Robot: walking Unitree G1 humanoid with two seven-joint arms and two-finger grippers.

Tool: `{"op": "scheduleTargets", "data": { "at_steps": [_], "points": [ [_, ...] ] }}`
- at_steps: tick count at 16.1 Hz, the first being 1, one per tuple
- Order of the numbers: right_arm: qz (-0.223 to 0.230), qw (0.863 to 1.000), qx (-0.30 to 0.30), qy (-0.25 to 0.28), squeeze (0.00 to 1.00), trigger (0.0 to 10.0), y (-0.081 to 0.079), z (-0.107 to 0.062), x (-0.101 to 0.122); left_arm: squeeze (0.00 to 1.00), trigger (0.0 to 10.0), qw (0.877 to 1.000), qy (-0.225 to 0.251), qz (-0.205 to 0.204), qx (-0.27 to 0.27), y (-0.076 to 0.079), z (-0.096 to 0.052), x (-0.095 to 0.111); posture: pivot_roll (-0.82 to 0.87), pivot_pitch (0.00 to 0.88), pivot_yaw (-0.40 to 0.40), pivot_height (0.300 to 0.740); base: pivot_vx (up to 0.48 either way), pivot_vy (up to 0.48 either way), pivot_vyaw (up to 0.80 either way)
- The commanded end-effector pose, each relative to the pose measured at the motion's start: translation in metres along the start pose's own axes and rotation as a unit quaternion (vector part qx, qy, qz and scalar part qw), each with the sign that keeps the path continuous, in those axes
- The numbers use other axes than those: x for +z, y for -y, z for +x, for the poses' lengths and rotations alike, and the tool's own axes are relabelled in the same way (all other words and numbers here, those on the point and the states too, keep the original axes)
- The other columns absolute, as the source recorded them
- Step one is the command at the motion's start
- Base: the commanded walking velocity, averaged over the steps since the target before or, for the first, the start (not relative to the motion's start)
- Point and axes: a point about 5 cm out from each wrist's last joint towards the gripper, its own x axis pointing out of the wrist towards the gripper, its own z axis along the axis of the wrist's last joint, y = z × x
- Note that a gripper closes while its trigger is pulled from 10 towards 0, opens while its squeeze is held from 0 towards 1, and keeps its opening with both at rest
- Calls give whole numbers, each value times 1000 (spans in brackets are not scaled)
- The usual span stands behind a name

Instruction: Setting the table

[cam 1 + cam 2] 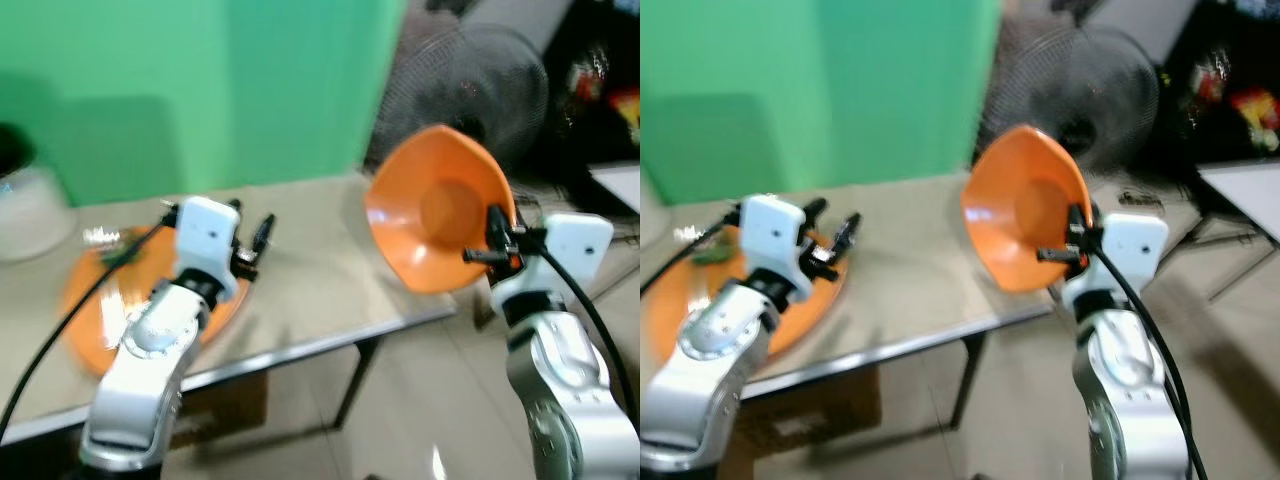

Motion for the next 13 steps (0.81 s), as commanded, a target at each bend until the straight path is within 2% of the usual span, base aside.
{"op": "scheduleTargets", "data": {
  "at_steps": [1,2,3,6,9,11,13],
  "points": [
    [14,1000,-20,4,0,10000,7,-1,3,0,10000,1000,4,-9,-20,8,2,3,65,0,-63,740,0,0,-800],
    [42,999,-21,-12,0,10000,7,-2,0,0,10000,1000,2,-13,-23,9,2,3,64,0,-62,740,0,0,-781],
    [50,998,-21,-13,0,10000,7,-2,1,0,10000,1000,5,-12,-26,9,2,4,61,0,-59,740,0,0,-763],
    [0,998,-59,11,0,10000,14,-1,1,0,10000,999,4,-21,-33,11,2,3,56,0,-55,740,0,0,-771],
    [14,1000,4,-20,0,10000,9,-4,-8,0,10000,999,-27,-25,-23,10,0,-2,53,0,-56,740,0,0,-777],
    [20,1000,-2,-23,0,10000,10,-6,-9,0,10000,998,-38,-37,-26,10,-1,-5,49,0,-53,740,0,0,-781],
    [19,1000,-6,-23,0,10000,11,-8,-9,0,10000,1000,-7,3,-18,9,0,-2,37,0,-44,740,0,0,-788]
  ]
}}
